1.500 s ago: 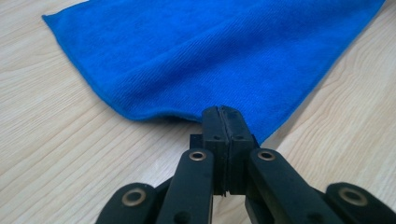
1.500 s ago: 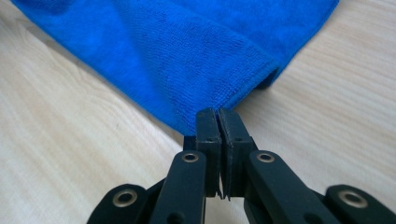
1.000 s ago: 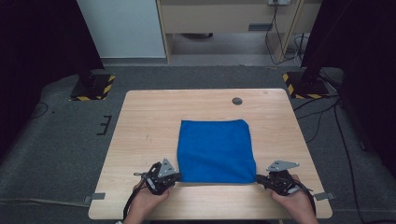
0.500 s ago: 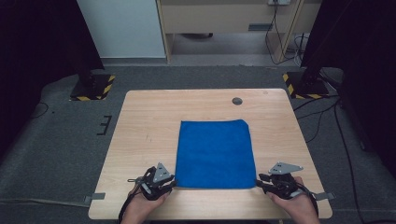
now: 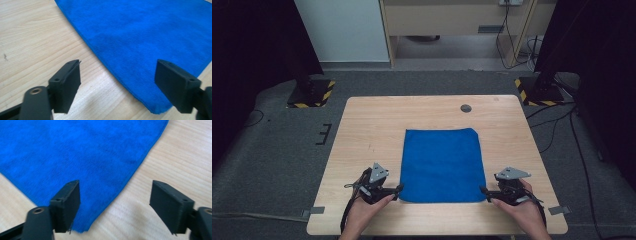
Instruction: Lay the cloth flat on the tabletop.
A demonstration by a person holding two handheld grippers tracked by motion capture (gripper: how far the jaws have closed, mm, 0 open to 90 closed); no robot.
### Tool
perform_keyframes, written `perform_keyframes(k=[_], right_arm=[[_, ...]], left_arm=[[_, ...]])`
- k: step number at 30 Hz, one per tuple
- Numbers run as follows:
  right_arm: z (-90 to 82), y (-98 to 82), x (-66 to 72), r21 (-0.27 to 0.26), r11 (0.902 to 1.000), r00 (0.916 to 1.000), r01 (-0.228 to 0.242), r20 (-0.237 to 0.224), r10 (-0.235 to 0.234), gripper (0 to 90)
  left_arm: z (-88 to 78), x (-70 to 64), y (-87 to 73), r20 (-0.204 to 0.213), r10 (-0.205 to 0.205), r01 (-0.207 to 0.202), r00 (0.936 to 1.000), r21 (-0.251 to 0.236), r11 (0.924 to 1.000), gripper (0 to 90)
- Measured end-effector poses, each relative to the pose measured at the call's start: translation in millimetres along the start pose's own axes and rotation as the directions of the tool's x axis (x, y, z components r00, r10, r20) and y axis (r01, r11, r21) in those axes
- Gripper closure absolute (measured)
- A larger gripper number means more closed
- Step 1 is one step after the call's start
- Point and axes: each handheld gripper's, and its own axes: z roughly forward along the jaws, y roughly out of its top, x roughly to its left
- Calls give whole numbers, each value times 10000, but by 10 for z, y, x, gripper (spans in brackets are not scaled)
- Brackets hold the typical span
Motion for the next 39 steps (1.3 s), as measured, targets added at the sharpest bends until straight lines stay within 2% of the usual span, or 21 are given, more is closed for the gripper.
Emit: perform_keyframes(k=[8,10,14,21,22,25,26,27,28,30,32,34,35,38,39], right_arm=[[68,48,-5,-411,9991,9996,116,253,-105,152],[83,68,11,-541,9983,9996,215,191,-205,137],[121,83,60,-377,9983,9990,443,-98,-447,107],[183,171,149,-584,9958,9960,710,-510,-740,99],[229,235,215,-714,9939,9937,837,-684,-886,101],[272,291,279,-786,9928,9919,902,-827,-967,102],[334,368,370,-797,9915,9893,1033,-950,-1107,105],[334,368,370,-797,9915,9893,1033,-950,-1107,105],[393,430,449,-821,9905,9873,1099,-1058,-1183,119],[419,452,480,-830,9903,9866,1114,-1106,-1203,121],[512,532,616,-881,9897,9821,1129,-1412,-1246,168],[532,550,647,-895,9900,9805,1092,-1538,-1221,178],[588,601,750,-810,9890,9752,1234,-1748,-1360,197],[654,661,876,-854,9864,9703,1407,-1862,-1545,200],[654,661,876,-854,9864,9703,1407,-1862,-1545,200]], left_arm=[[85,48,40,29,29,-29,10000,-158,9999,121],[126,85,55,29,63,-62,10000,-213,9998,107],[197,182,66,-39,-91,90,10000,-263,9996,88],[228,285,71,-183,-174,165,9997,-468,9988,82],[233,318,69,-215,-206,194,9996,-515,9985,81],[243,356,66,-318,-251,234,9992,-527,9983,80],[261,398,65,-429,-319,298,9986,-494,9983,80],[261,398,65,-429,-319,298,9986,-494,9983,80],[284,436,59,-554,-355,333,9978,-395,9987,81],[298,457,54,-621,-382,361,9973,-340,9988,81],[305,500,45,-866,-420,399,9954,-258,9989,81],[298,523,40,-953,-444,420,9945,-277,9987,81],[286,543,38,-1024,-515,482,9934,-339,9983,81],[269,568,36,-1184,-495,447,9917,-422,9981,81],[269,568,36,-1184,-495,447,9917,-422,9981,81]])
